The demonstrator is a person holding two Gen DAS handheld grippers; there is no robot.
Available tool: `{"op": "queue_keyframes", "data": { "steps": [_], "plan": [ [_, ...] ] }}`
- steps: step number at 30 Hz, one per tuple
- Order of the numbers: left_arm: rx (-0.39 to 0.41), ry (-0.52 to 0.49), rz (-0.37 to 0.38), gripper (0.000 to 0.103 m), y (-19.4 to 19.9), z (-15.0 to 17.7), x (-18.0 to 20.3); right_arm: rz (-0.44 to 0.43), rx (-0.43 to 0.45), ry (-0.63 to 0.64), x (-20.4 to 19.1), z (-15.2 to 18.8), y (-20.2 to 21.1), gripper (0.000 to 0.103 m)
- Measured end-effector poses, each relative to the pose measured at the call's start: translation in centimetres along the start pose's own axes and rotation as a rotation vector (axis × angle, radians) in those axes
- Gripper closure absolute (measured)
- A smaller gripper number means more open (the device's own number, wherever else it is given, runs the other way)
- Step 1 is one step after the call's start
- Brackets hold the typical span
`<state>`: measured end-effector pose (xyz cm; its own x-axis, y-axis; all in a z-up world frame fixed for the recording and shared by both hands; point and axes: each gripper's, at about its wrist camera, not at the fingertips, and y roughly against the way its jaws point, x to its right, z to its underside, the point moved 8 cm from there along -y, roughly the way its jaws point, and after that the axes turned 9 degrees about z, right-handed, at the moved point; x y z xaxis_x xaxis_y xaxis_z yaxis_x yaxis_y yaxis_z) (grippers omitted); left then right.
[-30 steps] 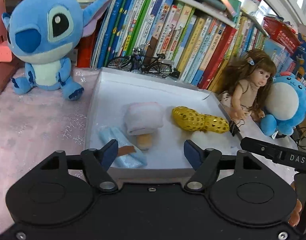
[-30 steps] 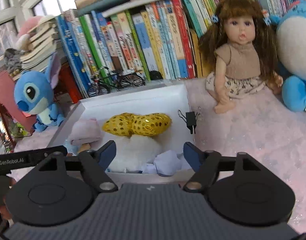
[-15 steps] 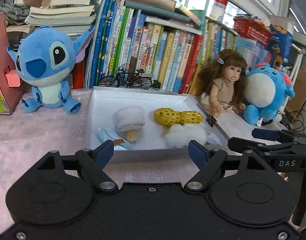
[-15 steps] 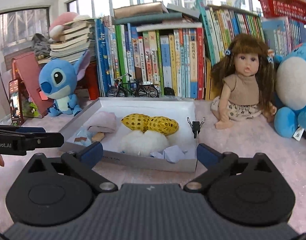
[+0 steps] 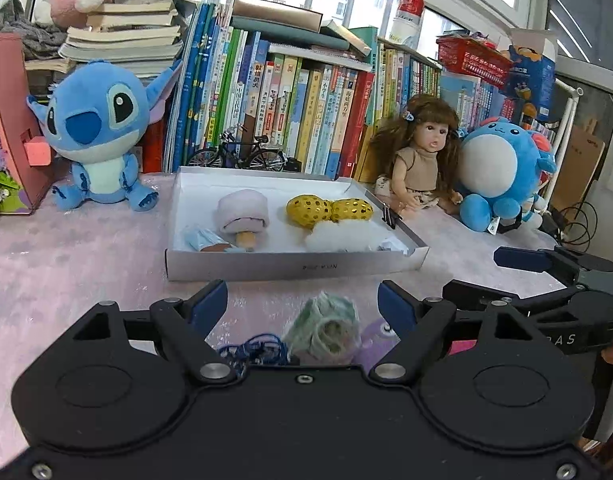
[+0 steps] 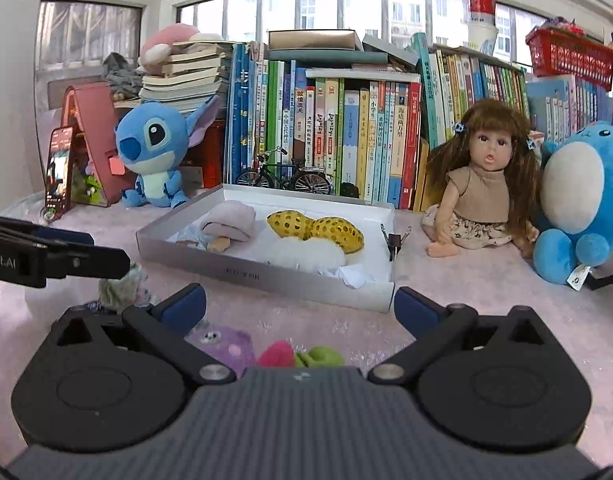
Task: Organize soft objects
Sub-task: 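Move both grippers back toward the blue floral pouch and lime-green cloth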
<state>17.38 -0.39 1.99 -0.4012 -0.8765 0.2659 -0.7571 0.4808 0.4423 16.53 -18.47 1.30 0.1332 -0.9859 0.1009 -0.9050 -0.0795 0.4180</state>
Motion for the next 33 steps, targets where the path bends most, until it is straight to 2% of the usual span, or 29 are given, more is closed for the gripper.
{"op": "queue_keyframes", "data": {
  "steps": [7, 15, 19, 23, 25, 27, 29, 33],
  "plan": [
    [0.029, -0.040, -0.015, 0.021, 2.2, 1.9, 0.8, 0.001, 0.001, 0.022, -0.4, 1.7, 1.3, 0.000],
    [0.023, -0.052, -0.046, 0.021, 3.3, 4.3, 0.7, 0.008, -0.023, 0.057, -0.9, 3.6, 1.7, 0.000],
    [0.033, -0.053, -0.073, 0.021, 4.0, 5.5, 0.4, 0.044, -0.006, 0.088, -0.9, 4.2, 2.6, 0.000],
    [0.063, -0.095, -0.125, 0.021, 5.3, 6.3, 0.4, 0.098, 0.006, 0.118, -0.3, 4.7, 3.4, 0.000],
    [0.065, -0.098, -0.135, 0.025, 5.9, 6.7, 0.3, 0.121, -0.002, 0.105, 0.4, 4.9, 3.7, 0.000],
    [0.060, -0.081, -0.117, 0.034, 6.5, 7.2, 0.4, 0.131, -0.016, 0.068, 1.1, 5.1, 3.9, 0.000],
    [0.052, -0.069, -0.093, 0.039, 7.0, 7.6, 0.5, 0.139, -0.032, 0.041, 1.7, 5.4, 3.9, 0.005],
    [0.052, -0.088, -0.086, 0.037, 6.9, 8.2, 1.1, 0.154, -0.051, 0.005, 2.5, 5.7, 3.7, 0.011]
  ]
}}
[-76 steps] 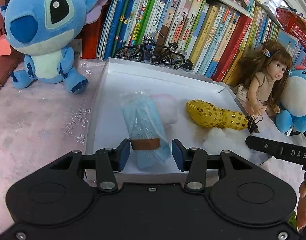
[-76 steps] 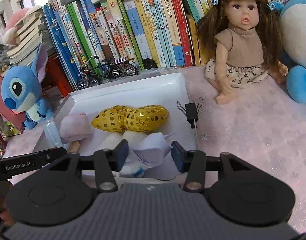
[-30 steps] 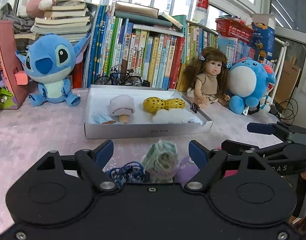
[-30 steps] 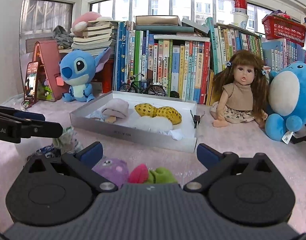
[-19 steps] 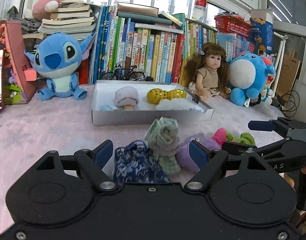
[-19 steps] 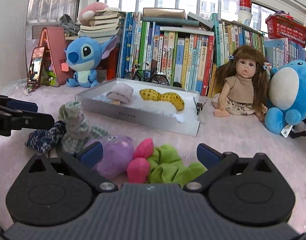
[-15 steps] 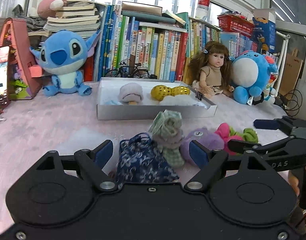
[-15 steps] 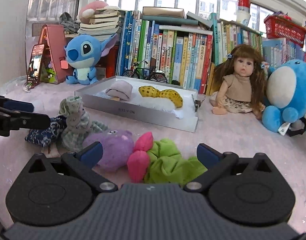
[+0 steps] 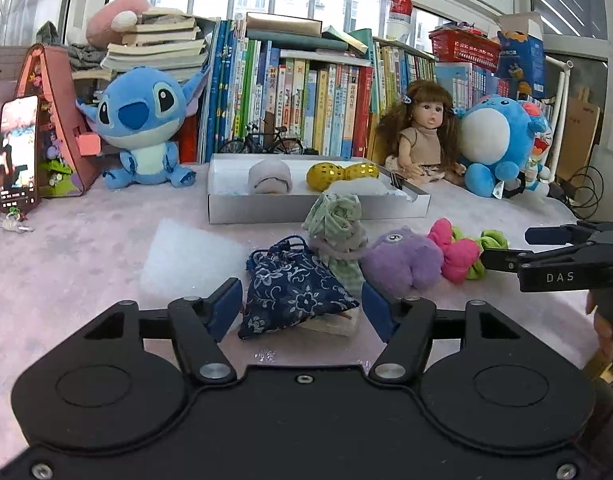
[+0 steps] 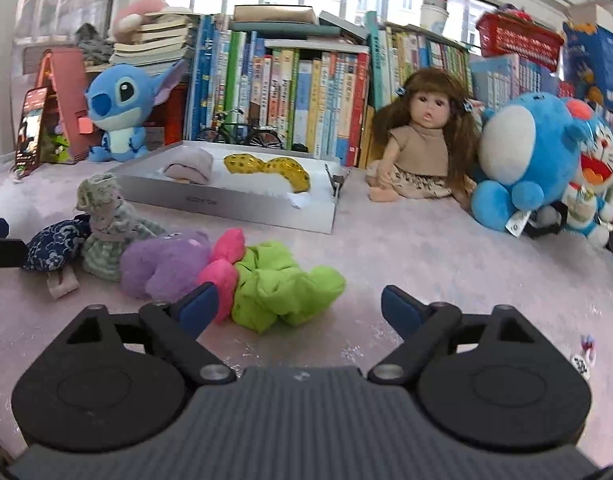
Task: Organize soft objects
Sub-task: 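Move both grippers back toward the blue floral pouch and lime-green cloth, then close the left gripper on the blue floral pouch while the right gripper grasps the green cloth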
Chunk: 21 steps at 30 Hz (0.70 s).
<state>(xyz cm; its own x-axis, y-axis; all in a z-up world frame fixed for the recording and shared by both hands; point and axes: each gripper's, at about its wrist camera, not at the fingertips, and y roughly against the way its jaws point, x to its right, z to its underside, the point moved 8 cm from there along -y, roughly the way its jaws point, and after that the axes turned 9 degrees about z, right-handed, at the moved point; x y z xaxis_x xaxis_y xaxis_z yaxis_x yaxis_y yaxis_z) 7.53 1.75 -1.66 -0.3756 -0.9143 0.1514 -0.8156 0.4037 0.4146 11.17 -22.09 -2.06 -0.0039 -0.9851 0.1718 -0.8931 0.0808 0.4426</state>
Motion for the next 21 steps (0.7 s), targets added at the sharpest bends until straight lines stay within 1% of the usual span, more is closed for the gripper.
{"op": "queue_keyframes", "data": {
  "steps": [4, 8, 9, 16, 18, 19, 21],
  "plan": [
    [0.029, -0.011, -0.031, 0.032, -0.7, -0.1, 0.3, 0.019, -0.008, 0.021, -0.3, 0.1, -0.5, 0.016],
    [0.031, -0.015, -0.045, 0.024, -1.6, -0.4, 0.4, 0.007, -0.006, 0.036, -0.9, 0.0, -0.8, 0.016],
    [0.035, -0.016, -0.051, 0.023, -1.8, -0.5, 0.5, 0.005, -0.006, 0.034, -1.0, 0.0, -1.0, 0.016],
    [0.030, -0.026, -0.082, 0.023, -3.4, -0.9, 0.6, -0.002, -0.030, 0.007, -1.6, -0.1, -2.3, 0.016],
    [0.029, -0.008, -0.088, 0.027, -3.4, -1.0, 0.5, -0.005, -0.037, -0.005, -1.7, 0.0, -2.6, 0.016],
    [0.030, 0.009, -0.073, 0.028, -3.1, -1.0, 0.7, -0.008, -0.041, -0.010, -1.7, 0.1, -2.7, 0.016],
    [0.037, 0.037, 0.017, 0.031, -2.3, -0.9, 1.4, -0.017, -0.059, -0.013, -1.9, 0.4, -2.9, 0.016]
  ]
}}
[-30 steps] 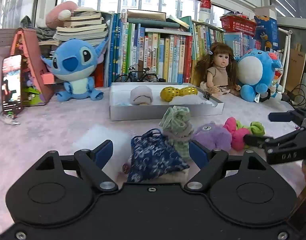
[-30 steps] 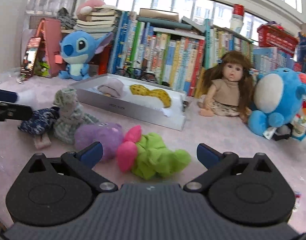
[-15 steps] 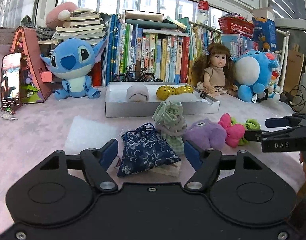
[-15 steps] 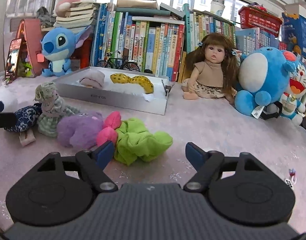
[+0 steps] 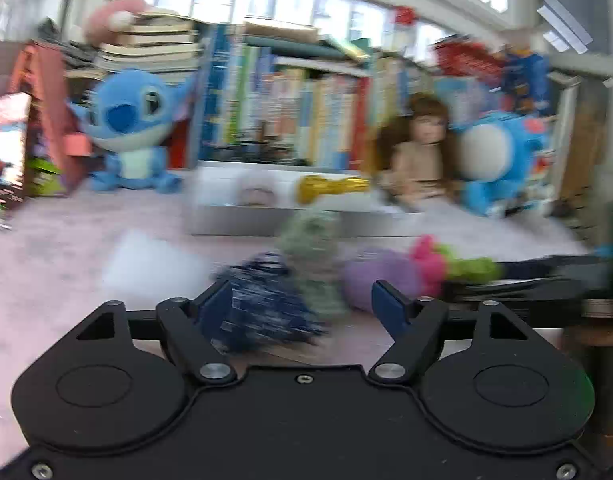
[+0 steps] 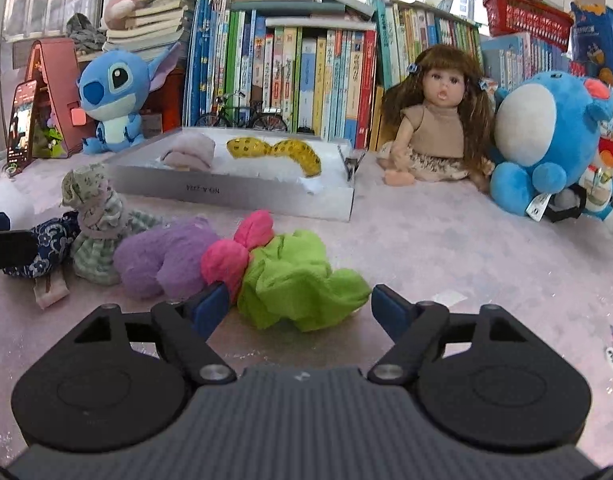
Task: Organize soft objects
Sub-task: 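Close the left gripper on the blue floral pouch while the right gripper grasps the green cloth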
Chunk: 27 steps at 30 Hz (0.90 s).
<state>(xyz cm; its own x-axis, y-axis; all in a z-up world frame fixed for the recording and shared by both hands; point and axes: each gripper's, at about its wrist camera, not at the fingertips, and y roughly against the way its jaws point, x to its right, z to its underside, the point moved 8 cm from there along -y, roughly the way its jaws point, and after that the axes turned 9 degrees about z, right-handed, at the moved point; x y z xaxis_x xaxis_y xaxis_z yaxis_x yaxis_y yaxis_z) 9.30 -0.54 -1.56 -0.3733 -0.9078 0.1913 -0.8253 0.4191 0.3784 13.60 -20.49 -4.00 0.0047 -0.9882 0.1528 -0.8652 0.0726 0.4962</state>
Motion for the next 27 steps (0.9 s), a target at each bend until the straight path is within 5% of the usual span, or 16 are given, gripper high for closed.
{"op": "queue_keyframes", "data": {
  "steps": [3, 6, 16, 21, 27],
  "plan": [
    [-0.003, -0.031, 0.033, 0.032, 0.7, 0.4, 1.0, -0.004, -0.010, 0.001, -0.1, 0.1, -0.1, 0.016],
    [0.001, -0.067, -0.045, 0.035, 0.3, 0.6, 0.7, -0.002, -0.009, 0.001, -0.1, 0.2, 0.0, 0.016],
    [-0.043, 0.113, -0.074, 0.036, -1.9, 0.8, -2.5, -0.015, -0.019, -0.015, -0.1, 0.4, -0.1, 0.020],
    [-0.058, 0.137, -0.098, 0.053, -2.6, 0.9, -3.2, -0.016, -0.031, -0.051, 0.3, 0.5, -0.3, 0.029],
    [-0.040, 0.111, -0.112, 0.061, -2.1, 0.6, -3.0, -0.030, -0.037, -0.104, 0.9, 0.5, -0.4, 0.046]
  ]
}}
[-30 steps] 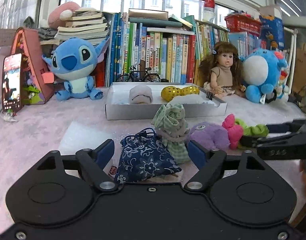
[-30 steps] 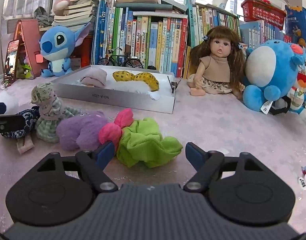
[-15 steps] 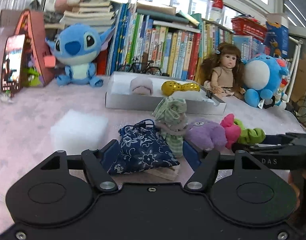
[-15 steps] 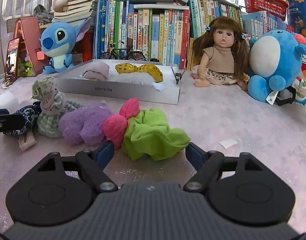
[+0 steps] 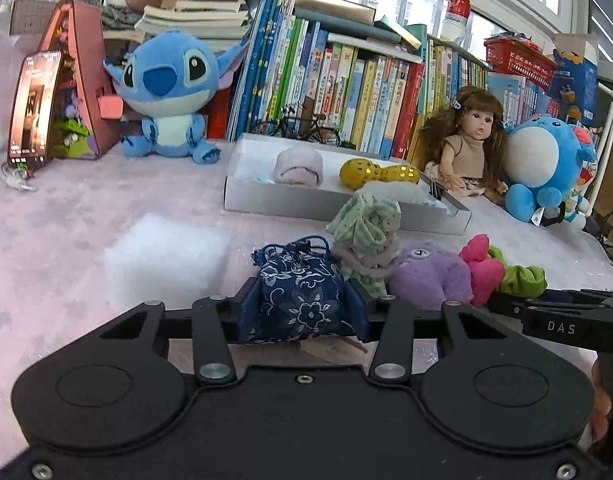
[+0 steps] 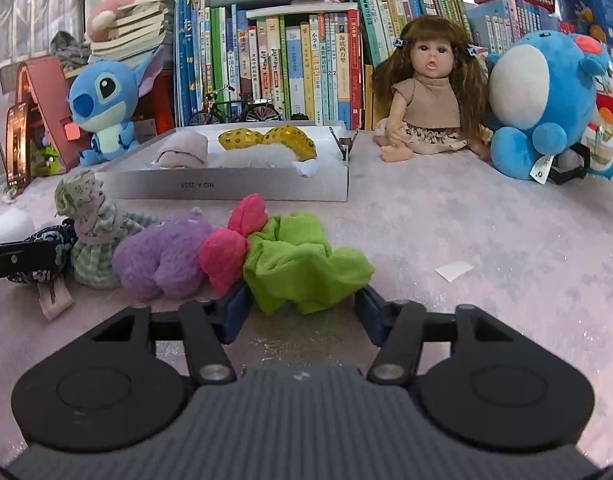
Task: Organize soft objects
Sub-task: 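Close the left gripper on the blue floral pouch while the right gripper grasps the green cloth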
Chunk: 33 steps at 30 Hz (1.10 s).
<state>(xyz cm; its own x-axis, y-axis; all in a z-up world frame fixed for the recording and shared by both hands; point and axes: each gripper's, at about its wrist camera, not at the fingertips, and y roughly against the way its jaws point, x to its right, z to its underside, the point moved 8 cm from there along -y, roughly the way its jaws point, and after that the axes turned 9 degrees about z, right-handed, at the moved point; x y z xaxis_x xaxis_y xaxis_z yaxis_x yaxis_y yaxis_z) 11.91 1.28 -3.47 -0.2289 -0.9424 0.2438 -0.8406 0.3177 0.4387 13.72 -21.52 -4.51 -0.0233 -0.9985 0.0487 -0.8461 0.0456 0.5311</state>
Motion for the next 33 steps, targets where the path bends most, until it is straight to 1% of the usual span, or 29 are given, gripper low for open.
{"op": "queue_keyframes", "data": {
  "steps": [7, 11, 14, 19, 27, 28, 29, 31, 32, 33],
  "plan": [
    [0.041, -0.010, -0.002, 0.064, 1.3, -1.3, 0.3, -0.007, 0.007, -0.048, 0.6, -0.1, 0.1, 0.053],
    [0.064, -0.016, -0.001, 0.064, 2.1, -2.1, 0.5, 0.001, 0.036, -0.071, 0.9, -0.2, 0.6, 0.061],
    [0.081, -0.030, -0.001, 0.064, 2.9, -2.8, 0.8, 0.018, 0.071, -0.061, 0.9, -0.4, 1.2, 0.064],
    [0.100, -0.050, 0.004, 0.065, 3.7, -3.6, 1.2, 0.011, 0.105, -0.076, 1.3, -0.9, 2.6, 0.066],
    [0.113, -0.045, 0.002, 0.065, 4.2, -4.4, 1.3, 0.028, 0.166, -0.103, 2.7, -2.3, 4.4, 0.072],
    [0.114, -0.045, 0.002, 0.065, 4.2, -4.4, 1.3, 0.030, 0.170, -0.102, 2.8, -2.3, 4.5, 0.078],
    [0.113, -0.046, 0.003, 0.065, 4.2, -4.4, 1.3, 0.036, 0.172, -0.100, 2.8, -2.4, 4.6, 0.081],
    [0.114, -0.044, 0.004, 0.065, 4.2, -4.4, 1.3, 0.041, 0.174, -0.096, 2.9, -2.4, 4.6, 0.081],
    [0.114, -0.044, 0.005, 0.065, 4.2, -4.4, 1.3, 0.039, 0.168, -0.096, 2.9, -2.3, 4.5, 0.077],
    [0.113, -0.045, 0.003, 0.065, 4.2, -4.4, 1.3, 0.037, 0.161, -0.099, 2.9, -2.2, 4.3, 0.075]
  ]
}}
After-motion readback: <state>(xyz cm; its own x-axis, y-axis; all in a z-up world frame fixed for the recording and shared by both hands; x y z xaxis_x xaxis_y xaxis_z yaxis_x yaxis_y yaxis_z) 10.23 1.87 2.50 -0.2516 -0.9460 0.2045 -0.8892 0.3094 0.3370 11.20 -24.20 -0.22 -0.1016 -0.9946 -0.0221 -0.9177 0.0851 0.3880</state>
